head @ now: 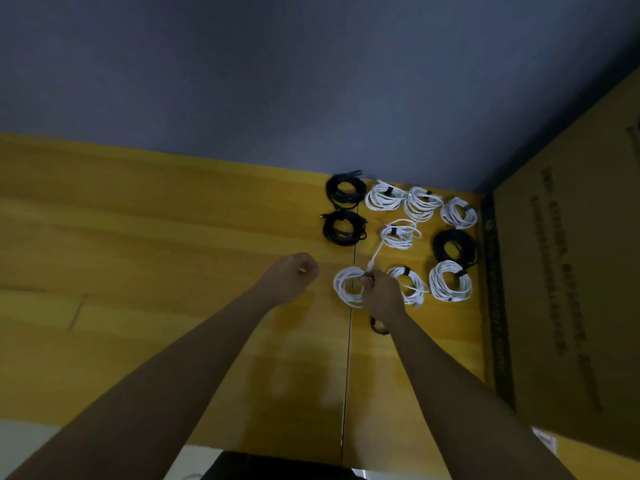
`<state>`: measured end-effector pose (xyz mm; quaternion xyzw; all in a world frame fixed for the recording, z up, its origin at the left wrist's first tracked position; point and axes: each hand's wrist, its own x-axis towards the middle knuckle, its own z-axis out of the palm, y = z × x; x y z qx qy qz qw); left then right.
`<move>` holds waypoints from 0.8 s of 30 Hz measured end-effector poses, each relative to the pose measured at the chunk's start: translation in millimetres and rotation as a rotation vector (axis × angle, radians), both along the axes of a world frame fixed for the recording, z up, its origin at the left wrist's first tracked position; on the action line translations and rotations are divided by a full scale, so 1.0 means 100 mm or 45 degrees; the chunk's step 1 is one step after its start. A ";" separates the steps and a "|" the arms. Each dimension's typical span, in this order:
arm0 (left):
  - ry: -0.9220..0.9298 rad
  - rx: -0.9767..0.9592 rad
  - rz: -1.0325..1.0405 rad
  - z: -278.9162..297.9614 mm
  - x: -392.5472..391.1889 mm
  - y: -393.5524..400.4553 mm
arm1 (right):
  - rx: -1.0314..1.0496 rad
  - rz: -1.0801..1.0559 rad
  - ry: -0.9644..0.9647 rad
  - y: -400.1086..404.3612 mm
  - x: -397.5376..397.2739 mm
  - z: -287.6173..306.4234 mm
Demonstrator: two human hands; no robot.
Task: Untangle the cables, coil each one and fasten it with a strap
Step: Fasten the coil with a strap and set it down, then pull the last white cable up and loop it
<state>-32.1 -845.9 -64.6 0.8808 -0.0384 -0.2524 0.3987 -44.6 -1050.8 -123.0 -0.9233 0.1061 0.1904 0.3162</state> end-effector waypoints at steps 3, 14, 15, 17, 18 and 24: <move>0.001 0.057 0.094 -0.11 0.00 0.12 | -0.263 0.123 -0.076 0.09 0.26 -0.15; -0.126 0.199 0.262 -0.21 0.03 0.41 | -0.250 0.078 -0.308 0.06 0.38 -0.05; -0.159 0.215 0.306 -0.18 0.04 0.47 | -0.225 0.106 -0.387 0.12 0.40 -0.01; -0.238 0.258 0.389 -0.12 0.05 0.64 | -0.211 0.181 -0.532 0.34 0.45 0.10; -0.274 0.276 0.427 -0.10 0.05 0.75 | -0.201 0.228 -0.584 0.50 0.48 0.17; -0.362 0.441 0.641 0.12 -0.25 1.89 | -0.186 0.602 -0.684 1.88 0.52 0.56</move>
